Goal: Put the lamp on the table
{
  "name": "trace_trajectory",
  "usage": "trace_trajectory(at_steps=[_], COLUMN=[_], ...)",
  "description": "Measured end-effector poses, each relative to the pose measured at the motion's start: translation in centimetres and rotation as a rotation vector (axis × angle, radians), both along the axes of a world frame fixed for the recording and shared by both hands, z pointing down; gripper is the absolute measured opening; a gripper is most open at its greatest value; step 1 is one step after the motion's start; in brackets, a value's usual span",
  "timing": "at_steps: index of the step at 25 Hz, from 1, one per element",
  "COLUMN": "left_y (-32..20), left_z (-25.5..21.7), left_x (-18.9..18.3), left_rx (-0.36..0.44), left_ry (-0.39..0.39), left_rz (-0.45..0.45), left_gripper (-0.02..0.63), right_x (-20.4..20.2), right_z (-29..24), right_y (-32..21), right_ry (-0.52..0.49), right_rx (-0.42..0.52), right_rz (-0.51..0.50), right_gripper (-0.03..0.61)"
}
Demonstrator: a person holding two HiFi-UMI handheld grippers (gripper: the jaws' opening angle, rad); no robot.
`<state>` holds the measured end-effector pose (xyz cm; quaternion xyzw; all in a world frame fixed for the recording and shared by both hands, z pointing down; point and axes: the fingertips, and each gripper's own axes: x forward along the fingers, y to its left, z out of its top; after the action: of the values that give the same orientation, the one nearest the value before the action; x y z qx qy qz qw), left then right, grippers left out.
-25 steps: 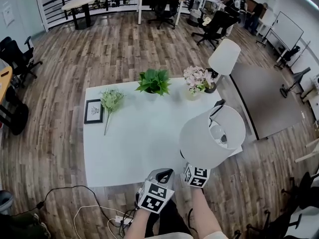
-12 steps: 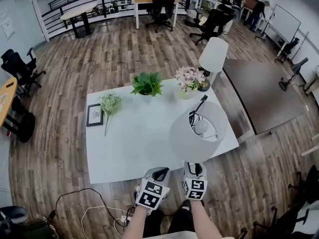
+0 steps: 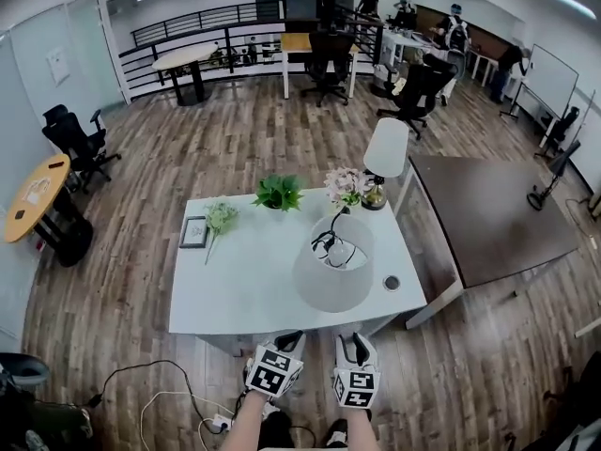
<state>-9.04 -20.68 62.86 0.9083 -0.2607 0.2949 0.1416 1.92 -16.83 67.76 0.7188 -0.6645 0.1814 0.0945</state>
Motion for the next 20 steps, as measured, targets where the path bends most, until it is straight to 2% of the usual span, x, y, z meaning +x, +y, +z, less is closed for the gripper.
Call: trace_trajectory(at_steps=[4,6,8,10,12,14,20], left_y=[3.2,4.9,6.7,8.5,10.1,11.2,13.2], left_z=[-1.5,-2.4,-3.2,-3.3,-3.5,-4.1,-4.8], left_x=[1.5,2.0,2.7,4.0,5.1,5.9,6.8], left_rx=[-0.009,-0.034,-0.075,-0.083,-0.055,-0.027,0.016], left_ry=[0.012,0.065,0.145,0.144,0.107,0.109,0.086], left_rz=[-0.099,-0.192,-0.278,-0.278,-0.251,-0.247,-0.256], left_gripper=[0.000,0.000,0.000,0.000,0.000,0.000,0.000], right_x=[1.6,2.4,2.7,2.7,2.9,3.2,3.6], right_z=[-1.5,-2.0,-2.6,-3.2,-3.8,-4.5,-5.9], right_y=[2.4,3.9,5.4,6.7,7.7,8.4,10.3], right_ry=[-0.075,-0.149,-0.176,-0.165,-0.146,-0.126,-0.108], right_rx=[-0.020,-0.026,-0.028,-0.032,-0.034,-0.028,-0.012], right_rz=[-0.071,-0.077,-0.100,-0.147,-0.191,-0.228,-0.286], right_gripper=[0.170,0.170,0.170,0.169,0.169,0.164,0.141])
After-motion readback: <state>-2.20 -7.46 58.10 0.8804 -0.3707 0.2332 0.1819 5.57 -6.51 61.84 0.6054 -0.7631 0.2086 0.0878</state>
